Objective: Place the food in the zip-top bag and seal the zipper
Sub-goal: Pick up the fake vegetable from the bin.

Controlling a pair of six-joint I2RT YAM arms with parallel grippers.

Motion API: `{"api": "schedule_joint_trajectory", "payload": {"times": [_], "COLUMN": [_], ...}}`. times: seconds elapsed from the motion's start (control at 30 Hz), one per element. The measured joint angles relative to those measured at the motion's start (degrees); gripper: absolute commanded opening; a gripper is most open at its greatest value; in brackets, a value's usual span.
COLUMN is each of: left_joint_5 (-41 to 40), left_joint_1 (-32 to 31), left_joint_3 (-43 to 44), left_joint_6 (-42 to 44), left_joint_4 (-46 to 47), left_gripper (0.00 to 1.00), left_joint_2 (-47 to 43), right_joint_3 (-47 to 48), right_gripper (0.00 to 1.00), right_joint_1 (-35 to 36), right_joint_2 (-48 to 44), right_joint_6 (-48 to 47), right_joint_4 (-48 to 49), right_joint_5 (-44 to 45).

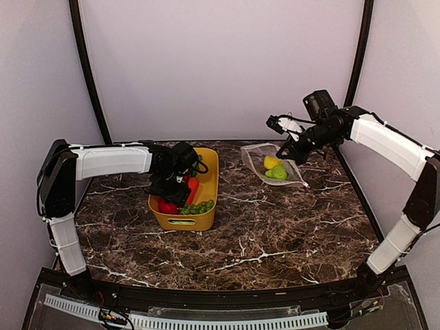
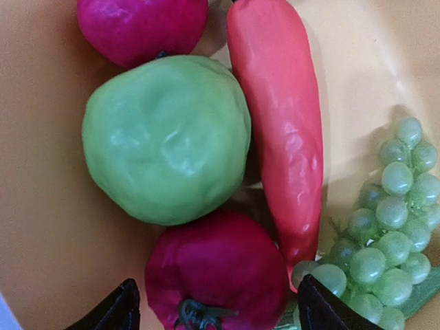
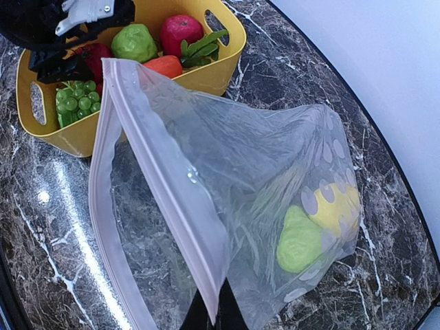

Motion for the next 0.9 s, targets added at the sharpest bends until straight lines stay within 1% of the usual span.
{"api": "schedule_joint_trajectory", "payload": {"times": [0.13,0.2,0.23,0.47,0.57,0.7,0.9], "left_joint_5": [-0.81,-1.64,-1.92,-2.36,-2.12,-1.55,0.31], "left_joint_1": [0.0,0.0,-0.04,-0.02,0.02,0.02,0.02], "left_joint_3": [-0.33,-0.02,0.11,0.92,1.79,3.04,7.3], "left_joint_6": [0.59,0.61,0.57,-0.26,-0.26,0.15,1.66], "left_joint_4": [1.36,1.81,1.81,0.9,-0.63,-2.32,-1.62], "left_gripper": [0.75,0.7,0.67,0.55,0.52,0.48,0.44], "left_joint_2": [3.3,4.24,4.26,4.26,4.13,1.31,-7.48], "right_joint_3": [-0.17,-0.35,-0.39,-1.01,-1.25,-1.27,-1.27], "right_gripper": [0.0,0.0,0.0,0.0,0.0,0.0,0.0], "right_joint_1": [0.0,0.0,0.0,0.0,0.0,0.0,0.0], "right_joint_2": [-0.02,-0.02,-0.02,-0.24,-0.35,-0.35,-0.35], "right_joint_6": [0.68,0.98,1.03,1.22,1.22,1.22,1.22], "right_joint_4": [0.5,0.52,0.52,0.55,0.55,0.57,0.55], "right_joint_5": [-0.9,-1.2,-1.25,-1.27,-1.25,-1.22,-1.2]}}
